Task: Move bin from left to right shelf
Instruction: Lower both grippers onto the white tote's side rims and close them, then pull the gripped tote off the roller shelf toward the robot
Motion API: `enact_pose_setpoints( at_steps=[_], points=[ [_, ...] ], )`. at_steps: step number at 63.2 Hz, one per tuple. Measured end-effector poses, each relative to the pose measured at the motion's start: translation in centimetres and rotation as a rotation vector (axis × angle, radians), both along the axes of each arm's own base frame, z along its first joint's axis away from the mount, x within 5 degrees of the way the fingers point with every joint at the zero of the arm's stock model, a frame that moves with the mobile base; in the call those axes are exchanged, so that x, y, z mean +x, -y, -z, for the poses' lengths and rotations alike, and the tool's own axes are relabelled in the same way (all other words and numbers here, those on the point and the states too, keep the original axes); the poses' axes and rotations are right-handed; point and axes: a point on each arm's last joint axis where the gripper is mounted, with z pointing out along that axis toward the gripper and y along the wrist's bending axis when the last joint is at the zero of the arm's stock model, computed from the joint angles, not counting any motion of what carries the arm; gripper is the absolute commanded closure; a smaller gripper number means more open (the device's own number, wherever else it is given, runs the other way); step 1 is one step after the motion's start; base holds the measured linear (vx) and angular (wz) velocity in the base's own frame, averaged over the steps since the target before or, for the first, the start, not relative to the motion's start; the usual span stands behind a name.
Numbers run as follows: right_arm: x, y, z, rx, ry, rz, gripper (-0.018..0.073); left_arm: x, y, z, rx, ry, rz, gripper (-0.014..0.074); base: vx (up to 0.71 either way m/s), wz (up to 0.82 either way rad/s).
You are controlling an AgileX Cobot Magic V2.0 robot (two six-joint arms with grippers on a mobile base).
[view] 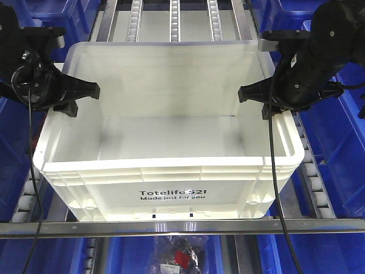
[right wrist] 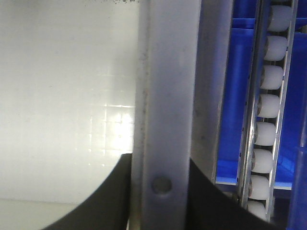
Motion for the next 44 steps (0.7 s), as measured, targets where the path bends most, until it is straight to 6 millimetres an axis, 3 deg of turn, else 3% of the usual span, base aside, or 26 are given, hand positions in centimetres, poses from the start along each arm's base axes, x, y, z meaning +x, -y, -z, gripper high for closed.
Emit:
enact_pose_setpoints(
  at_steps=[27, 44],
  points=[
    [-0.2, 0.1, -0.3, -0.003, 0.007, -0.007, 0.0503, -0.1, 0.0, -0.2, -0.007, 0.007, -0.005, 0.0489, 0.0, 0.0],
    [-1.7, 0.3, -2.5, 0.031, 0.049, -0.006, 0.0503, -2.1, -0.5, -3.1, -0.028, 0.076, -0.004, 0.0489, 0.0, 0.0]
  ],
)
